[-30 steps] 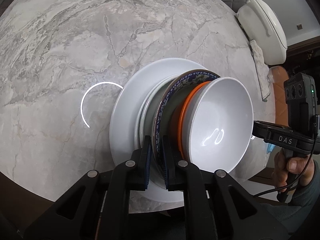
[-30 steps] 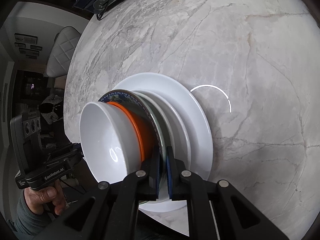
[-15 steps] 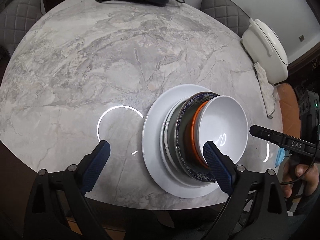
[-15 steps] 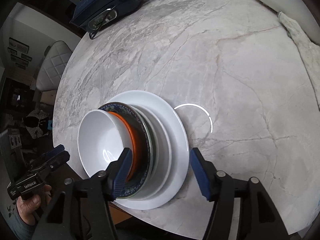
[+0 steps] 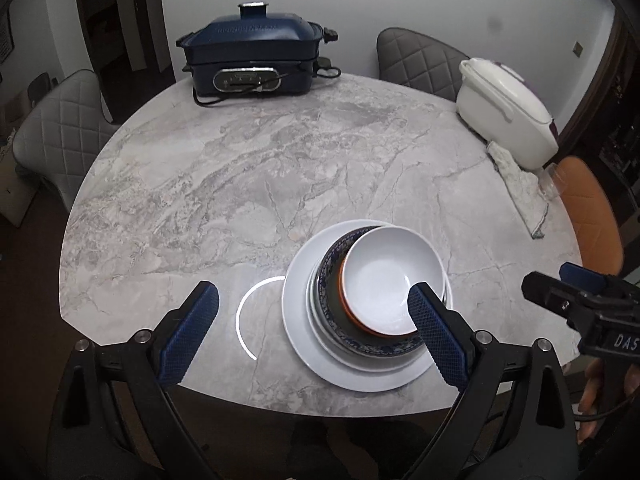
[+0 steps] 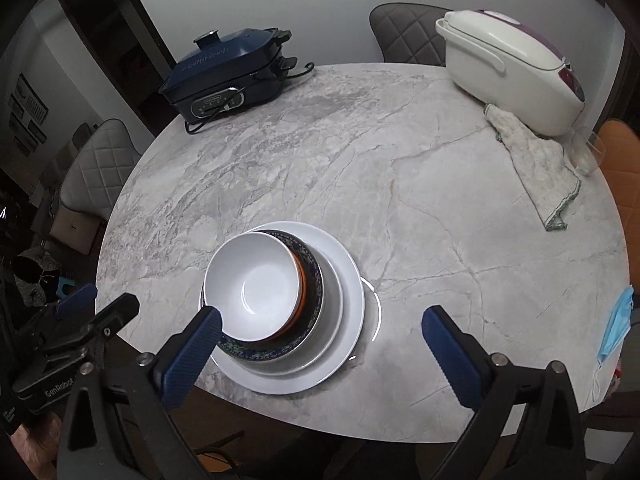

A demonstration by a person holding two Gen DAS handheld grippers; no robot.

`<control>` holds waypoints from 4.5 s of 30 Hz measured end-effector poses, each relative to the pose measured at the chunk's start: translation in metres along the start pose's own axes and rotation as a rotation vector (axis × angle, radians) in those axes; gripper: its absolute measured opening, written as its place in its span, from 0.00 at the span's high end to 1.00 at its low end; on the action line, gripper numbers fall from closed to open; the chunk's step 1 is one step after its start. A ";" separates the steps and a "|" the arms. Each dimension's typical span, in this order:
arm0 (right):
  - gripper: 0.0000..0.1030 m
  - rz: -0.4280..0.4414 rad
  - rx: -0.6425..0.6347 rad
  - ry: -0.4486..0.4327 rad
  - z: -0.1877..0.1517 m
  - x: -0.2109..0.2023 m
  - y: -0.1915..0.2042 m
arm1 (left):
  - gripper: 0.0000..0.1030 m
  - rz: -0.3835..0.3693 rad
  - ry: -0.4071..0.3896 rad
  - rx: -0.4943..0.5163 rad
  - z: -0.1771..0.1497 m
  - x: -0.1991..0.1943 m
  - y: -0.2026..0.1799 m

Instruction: Organize plates and bowls

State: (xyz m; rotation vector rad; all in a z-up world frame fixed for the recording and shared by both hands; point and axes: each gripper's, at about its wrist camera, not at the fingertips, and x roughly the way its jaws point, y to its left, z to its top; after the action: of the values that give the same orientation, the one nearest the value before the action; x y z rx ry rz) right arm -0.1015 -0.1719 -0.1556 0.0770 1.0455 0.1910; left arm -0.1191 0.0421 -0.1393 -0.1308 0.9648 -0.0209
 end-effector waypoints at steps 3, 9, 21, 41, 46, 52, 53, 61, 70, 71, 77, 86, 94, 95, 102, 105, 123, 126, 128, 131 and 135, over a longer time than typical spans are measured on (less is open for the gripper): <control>0.00 0.011 -0.047 -0.037 -0.001 -0.016 0.005 | 0.06 0.048 -0.024 -0.068 0.001 -0.016 -0.007; 0.00 0.071 -0.064 -0.087 -0.006 -0.040 -0.010 | 0.08 0.013 0.027 -0.230 -0.008 -0.040 -0.021; 0.00 0.159 -0.158 -0.256 -0.017 -0.092 -0.015 | 0.09 -0.147 -0.068 -0.257 -0.016 -0.103 -0.057; 0.00 -0.035 -0.093 -0.126 -0.003 -0.058 -0.013 | 0.09 0.141 0.040 -0.131 -0.003 -0.057 -0.050; 0.00 -0.061 -0.073 -0.111 -0.001 -0.053 -0.014 | 0.09 0.127 0.063 -0.138 -0.002 -0.045 -0.041; 0.00 -0.081 -0.072 -0.103 0.003 -0.050 -0.011 | 0.08 0.117 0.074 -0.127 -0.001 -0.039 -0.040; 0.00 -0.083 -0.073 -0.104 0.003 -0.050 -0.010 | 0.08 0.116 0.075 -0.123 0.000 -0.038 -0.040; 0.00 -0.090 -0.066 -0.104 0.006 -0.049 -0.011 | 0.08 0.125 0.078 -0.106 0.002 -0.035 -0.044; 0.00 -0.091 -0.067 -0.102 0.006 -0.048 -0.011 | 0.08 0.122 0.079 -0.094 0.002 -0.034 -0.048; 0.00 -0.091 -0.066 -0.103 0.006 -0.048 -0.011 | 0.08 0.123 0.080 -0.093 0.002 -0.033 -0.048; 0.00 -0.093 -0.067 -0.103 0.006 -0.048 -0.012 | 0.08 0.125 0.076 -0.085 0.002 -0.033 -0.051; 0.00 -0.093 -0.068 -0.104 0.006 -0.048 -0.013 | 0.08 0.127 0.076 -0.082 0.002 -0.032 -0.052; 0.00 -0.094 -0.067 -0.102 0.007 -0.047 -0.012 | 0.08 0.130 0.076 -0.079 0.002 -0.031 -0.053; 0.00 -0.094 -0.067 -0.102 0.007 -0.047 -0.013 | 0.08 0.130 0.076 -0.080 0.002 -0.031 -0.053; 0.00 -0.093 -0.069 -0.099 0.005 -0.046 -0.017 | 0.08 0.132 0.076 -0.078 0.002 -0.031 -0.053; 0.00 -0.093 -0.068 -0.097 0.005 -0.046 -0.017 | 0.08 0.131 0.076 -0.080 0.002 -0.031 -0.054; 0.00 -0.094 -0.071 -0.098 0.006 -0.045 -0.016 | 0.08 0.128 0.076 -0.070 0.004 -0.029 -0.051; 0.00 -0.094 -0.071 -0.096 0.006 -0.045 -0.016 | 0.08 0.130 0.078 -0.070 0.003 -0.028 -0.052; 0.00 -0.093 -0.073 -0.096 0.006 -0.044 -0.017 | 0.08 0.128 0.076 -0.070 0.005 -0.028 -0.051; 0.00 -0.094 -0.073 -0.096 0.006 -0.044 -0.017 | 0.08 0.129 0.077 -0.068 0.005 -0.027 -0.050; 0.00 -0.093 -0.073 -0.093 0.006 -0.044 -0.018 | 0.08 0.127 0.077 -0.068 0.006 -0.027 -0.050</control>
State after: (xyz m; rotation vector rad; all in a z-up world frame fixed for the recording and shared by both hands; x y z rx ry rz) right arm -0.1157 -0.1978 -0.1179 -0.0287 0.9466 0.1394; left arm -0.1273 -0.0048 -0.1081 -0.1313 1.0499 0.1247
